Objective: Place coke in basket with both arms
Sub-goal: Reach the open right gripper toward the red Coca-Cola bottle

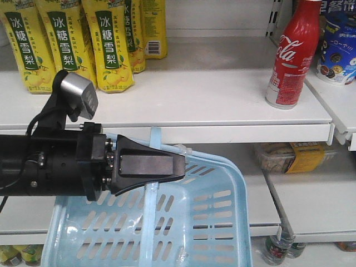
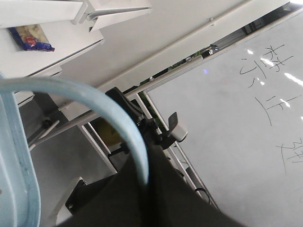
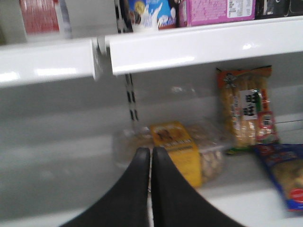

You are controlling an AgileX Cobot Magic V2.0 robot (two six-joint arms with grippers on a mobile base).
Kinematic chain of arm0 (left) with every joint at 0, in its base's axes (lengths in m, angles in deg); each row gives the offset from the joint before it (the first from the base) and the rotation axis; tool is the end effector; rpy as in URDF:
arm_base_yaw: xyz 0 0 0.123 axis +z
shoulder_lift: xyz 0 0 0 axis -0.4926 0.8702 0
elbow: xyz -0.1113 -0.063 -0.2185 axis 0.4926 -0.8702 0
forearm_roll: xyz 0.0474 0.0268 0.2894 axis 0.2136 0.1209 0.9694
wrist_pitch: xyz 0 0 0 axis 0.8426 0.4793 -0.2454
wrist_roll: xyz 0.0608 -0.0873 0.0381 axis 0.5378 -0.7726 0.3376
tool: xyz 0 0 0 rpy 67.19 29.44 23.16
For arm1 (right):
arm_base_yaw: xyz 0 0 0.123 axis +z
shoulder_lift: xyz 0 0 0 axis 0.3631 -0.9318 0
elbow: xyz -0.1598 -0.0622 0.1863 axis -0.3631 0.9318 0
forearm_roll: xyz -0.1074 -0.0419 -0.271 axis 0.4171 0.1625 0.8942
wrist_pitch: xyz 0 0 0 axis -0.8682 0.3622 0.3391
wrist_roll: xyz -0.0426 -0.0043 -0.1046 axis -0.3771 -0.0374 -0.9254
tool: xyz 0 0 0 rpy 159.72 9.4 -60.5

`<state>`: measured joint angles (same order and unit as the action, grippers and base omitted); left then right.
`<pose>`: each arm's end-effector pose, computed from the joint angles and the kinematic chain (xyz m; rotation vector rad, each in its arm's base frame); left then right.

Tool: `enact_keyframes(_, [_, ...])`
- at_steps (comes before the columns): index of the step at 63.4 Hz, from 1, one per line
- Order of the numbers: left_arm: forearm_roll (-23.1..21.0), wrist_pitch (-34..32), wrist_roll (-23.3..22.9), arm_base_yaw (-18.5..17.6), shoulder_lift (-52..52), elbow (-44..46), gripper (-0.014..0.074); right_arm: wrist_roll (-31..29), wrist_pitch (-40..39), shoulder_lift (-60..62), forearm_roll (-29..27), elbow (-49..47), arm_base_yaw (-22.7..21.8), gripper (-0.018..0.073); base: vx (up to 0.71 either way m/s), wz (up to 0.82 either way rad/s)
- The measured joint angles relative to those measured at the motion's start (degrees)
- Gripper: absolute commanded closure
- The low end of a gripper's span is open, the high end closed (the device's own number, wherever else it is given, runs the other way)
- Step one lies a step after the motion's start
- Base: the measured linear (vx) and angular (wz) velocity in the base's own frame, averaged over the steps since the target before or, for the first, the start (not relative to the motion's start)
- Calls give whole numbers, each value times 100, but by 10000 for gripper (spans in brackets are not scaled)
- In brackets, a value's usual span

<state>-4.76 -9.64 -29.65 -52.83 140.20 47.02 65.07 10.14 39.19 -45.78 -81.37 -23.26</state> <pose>0.2375 -0.2086 0.2929 0.3566 2.0320 -1.8191 0.1542 -0.0056 0.2006 0.1574 1.5362 0.1034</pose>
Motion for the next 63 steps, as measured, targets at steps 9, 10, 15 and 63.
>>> enact_keyframes(9, [0,0,0,0,0,0,603,873,-722,0,-1211,0,0,561,0,0])
enact_keyframes(10, [0,0,0,0,0,0,603,935,-777,0,-1324,0,0,561,0,0])
enact_keyframes(15, [0,0,0,0,0,0,603,1315,-1092,0,-1924,0,0,561,0,0])
enact_keyframes(63, [-5,0,0,0,0,0,603,1179,885,-1556,938,-3722,0,299,0,0])
